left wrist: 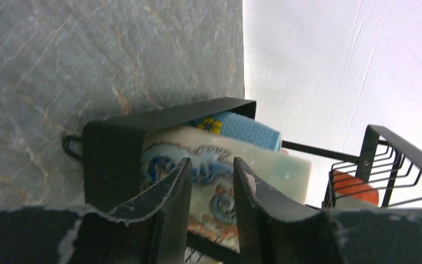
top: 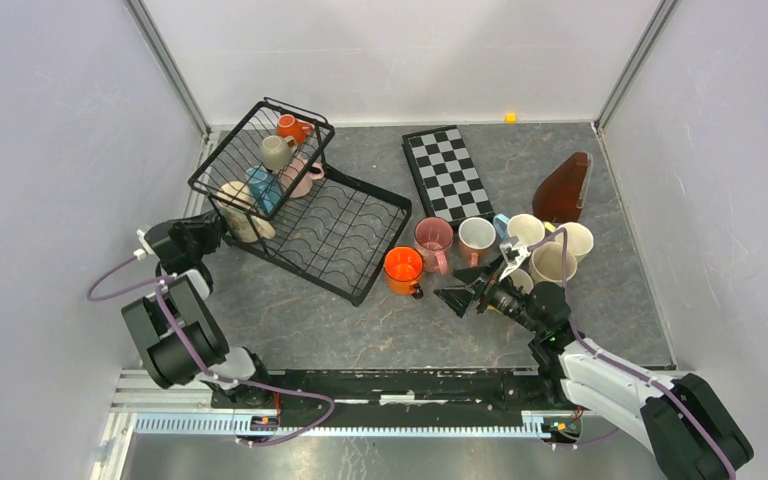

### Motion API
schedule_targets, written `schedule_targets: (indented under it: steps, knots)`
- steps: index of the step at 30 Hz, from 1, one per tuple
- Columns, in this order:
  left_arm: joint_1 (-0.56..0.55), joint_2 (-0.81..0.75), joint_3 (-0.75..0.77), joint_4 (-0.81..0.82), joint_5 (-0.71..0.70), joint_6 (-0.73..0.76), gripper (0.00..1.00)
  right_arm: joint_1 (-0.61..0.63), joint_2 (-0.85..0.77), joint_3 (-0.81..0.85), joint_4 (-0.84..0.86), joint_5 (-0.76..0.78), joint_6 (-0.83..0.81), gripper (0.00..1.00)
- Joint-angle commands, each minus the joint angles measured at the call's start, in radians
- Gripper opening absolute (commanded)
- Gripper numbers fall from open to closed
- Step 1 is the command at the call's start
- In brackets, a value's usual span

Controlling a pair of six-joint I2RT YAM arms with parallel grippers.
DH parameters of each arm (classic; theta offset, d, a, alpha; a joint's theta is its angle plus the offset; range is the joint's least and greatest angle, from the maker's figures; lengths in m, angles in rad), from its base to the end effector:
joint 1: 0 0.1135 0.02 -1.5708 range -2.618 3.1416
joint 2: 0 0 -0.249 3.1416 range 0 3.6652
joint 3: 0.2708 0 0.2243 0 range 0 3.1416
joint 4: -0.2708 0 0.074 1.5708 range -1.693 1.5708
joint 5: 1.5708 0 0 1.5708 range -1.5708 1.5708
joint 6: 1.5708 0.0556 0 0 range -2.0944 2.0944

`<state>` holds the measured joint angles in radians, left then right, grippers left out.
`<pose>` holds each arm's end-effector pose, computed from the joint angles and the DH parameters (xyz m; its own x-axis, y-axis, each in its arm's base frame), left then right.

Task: Unload the cups from the dish rack
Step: Move the cup to the dish rack.

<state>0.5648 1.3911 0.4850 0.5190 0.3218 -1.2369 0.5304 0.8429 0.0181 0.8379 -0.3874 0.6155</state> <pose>0.2404 0.1315 0.1775 0.1415 -0.9714 -0.1907 -0.3866 0.1231 -0.9140 0.1365 0.1044 0.1830 -0.4493 0.3562 -0.8193 -0.6550 0.4923 0.5733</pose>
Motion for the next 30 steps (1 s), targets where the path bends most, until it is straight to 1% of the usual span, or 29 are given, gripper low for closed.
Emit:
schedule_targets:
  steps: [1,4,9,14,17,30]
  knots:
    - [0.006,0.071,0.114,0.030,0.002,0.031,0.40,0.005,0.013,-0.078,0.033,0.008,-0.013,0.98]
    - [0.007,0.105,0.159,0.011,-0.013,0.047,0.41,0.008,0.029,-0.075,0.039,0.008,-0.013,0.98]
    - [0.006,0.196,0.216,0.026,0.045,0.059,0.41,0.009,0.036,-0.073,0.041,0.011,-0.015,0.98]
    - [0.000,0.249,0.232,0.042,0.109,0.073,0.42,0.014,0.043,-0.071,0.045,0.013,-0.017,0.98]
    - [-0.004,0.283,0.230,0.083,0.147,0.071,0.43,0.015,0.042,-0.072,0.040,0.014,-0.020,0.98]
    - [-0.059,0.355,0.242,0.187,0.237,0.033,0.42,0.021,0.045,-0.068,0.034,0.019,-0.025,0.98]
